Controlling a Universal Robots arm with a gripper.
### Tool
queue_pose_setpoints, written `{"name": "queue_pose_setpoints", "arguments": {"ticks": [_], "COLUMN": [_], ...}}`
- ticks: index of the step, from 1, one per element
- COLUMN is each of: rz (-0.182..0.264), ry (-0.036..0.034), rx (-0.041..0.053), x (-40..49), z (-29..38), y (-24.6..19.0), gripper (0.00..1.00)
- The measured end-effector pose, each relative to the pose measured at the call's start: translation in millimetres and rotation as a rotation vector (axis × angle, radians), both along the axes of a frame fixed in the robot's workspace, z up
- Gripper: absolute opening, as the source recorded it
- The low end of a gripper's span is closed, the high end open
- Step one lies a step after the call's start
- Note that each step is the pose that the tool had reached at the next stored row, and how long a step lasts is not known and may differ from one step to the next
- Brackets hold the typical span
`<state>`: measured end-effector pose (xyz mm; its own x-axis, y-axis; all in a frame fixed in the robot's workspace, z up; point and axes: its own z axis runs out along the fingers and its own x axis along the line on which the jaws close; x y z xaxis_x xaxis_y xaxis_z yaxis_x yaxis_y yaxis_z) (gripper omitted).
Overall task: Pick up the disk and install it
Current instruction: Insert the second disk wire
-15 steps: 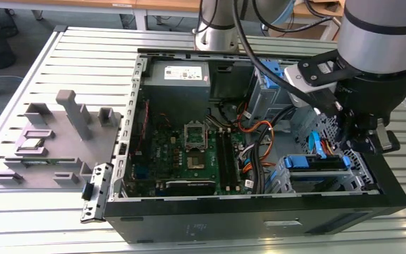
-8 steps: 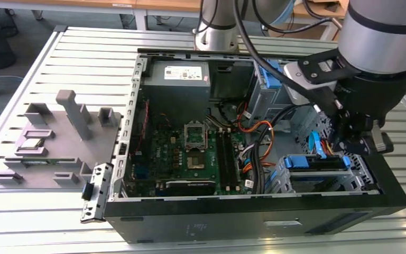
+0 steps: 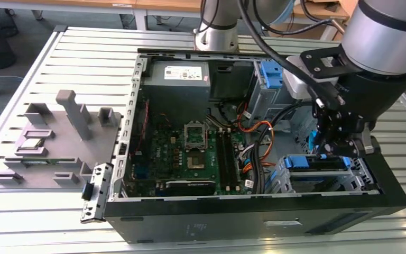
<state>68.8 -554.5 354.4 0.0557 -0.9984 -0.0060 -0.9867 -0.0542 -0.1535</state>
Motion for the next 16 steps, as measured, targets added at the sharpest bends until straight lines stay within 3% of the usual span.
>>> {"name": "queue_pose_setpoints", "arguments": {"ticks": [7,8,16], "rz": [0.0,0.0,-0.004], "ry": [0.1261,0.1291,0.1295], "rx": [-0.0001,-0.0002,0.0023], "x": [2.0,2.0,2.0], "z": [-0.8,-0.8,2.4], "y": [0.0,0.0,0.0], "gripper": [0.24,0.24,0.24]}}
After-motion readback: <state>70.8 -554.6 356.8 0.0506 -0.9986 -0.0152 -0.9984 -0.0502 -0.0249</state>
